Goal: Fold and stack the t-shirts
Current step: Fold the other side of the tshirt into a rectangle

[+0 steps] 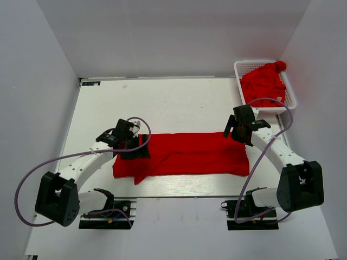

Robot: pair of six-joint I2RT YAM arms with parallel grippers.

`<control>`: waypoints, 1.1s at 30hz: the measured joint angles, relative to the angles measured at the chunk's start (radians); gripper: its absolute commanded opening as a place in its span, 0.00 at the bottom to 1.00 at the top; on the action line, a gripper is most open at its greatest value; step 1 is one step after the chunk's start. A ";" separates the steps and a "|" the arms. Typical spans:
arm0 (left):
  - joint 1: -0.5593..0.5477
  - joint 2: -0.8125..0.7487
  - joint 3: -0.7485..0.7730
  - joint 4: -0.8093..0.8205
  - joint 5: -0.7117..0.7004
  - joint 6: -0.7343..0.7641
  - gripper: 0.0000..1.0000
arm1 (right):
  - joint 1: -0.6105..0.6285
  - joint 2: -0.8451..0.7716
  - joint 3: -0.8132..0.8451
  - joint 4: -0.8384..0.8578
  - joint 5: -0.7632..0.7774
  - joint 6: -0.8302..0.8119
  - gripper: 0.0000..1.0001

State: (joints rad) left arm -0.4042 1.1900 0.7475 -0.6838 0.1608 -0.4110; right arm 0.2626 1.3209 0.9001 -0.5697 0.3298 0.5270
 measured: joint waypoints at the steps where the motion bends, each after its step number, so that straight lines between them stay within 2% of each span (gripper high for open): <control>1: -0.002 0.019 0.000 0.019 -0.003 0.000 0.90 | 0.000 0.000 0.000 0.000 0.000 -0.001 0.90; 6: -0.015 0.143 0.001 0.088 -0.016 0.003 0.90 | 0.000 0.000 0.000 -0.006 0.005 -0.005 0.90; 9: -0.026 0.192 0.001 0.119 -0.020 0.003 0.86 | 0.000 0.001 0.000 -0.009 0.010 -0.008 0.90; 14: -0.039 0.199 0.002 0.154 -0.047 0.002 0.76 | 0.000 0.005 0.000 -0.019 0.018 -0.010 0.90; 17: -0.043 0.202 0.009 0.159 -0.063 0.000 0.74 | 0.000 0.009 0.000 -0.027 0.026 -0.011 0.90; 18: -0.045 0.203 0.014 0.159 -0.069 0.001 0.69 | 0.000 0.011 0.000 -0.029 0.029 -0.011 0.90; 21: -0.050 0.208 0.026 0.164 -0.079 -0.001 0.62 | 0.000 0.017 0.000 -0.034 0.032 -0.011 0.90; 24: -0.056 0.224 0.028 0.170 -0.084 -0.002 0.48 | 0.000 0.022 0.000 -0.034 0.034 -0.011 0.90; 27: -0.065 0.239 0.028 0.182 -0.087 -0.005 0.44 | 0.000 0.023 0.000 -0.034 0.034 -0.011 0.90; 30: -0.073 0.249 0.029 0.194 -0.093 -0.009 0.31 | 0.000 0.023 0.000 -0.035 0.034 -0.011 0.90; 33: -0.078 0.261 0.032 0.195 -0.102 -0.010 0.11 | 0.000 0.023 0.000 -0.035 0.034 -0.010 0.90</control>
State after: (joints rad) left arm -0.4820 1.4506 0.7792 -0.4885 0.0589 -0.4210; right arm 0.2623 1.3437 0.9001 -0.6044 0.3637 0.5167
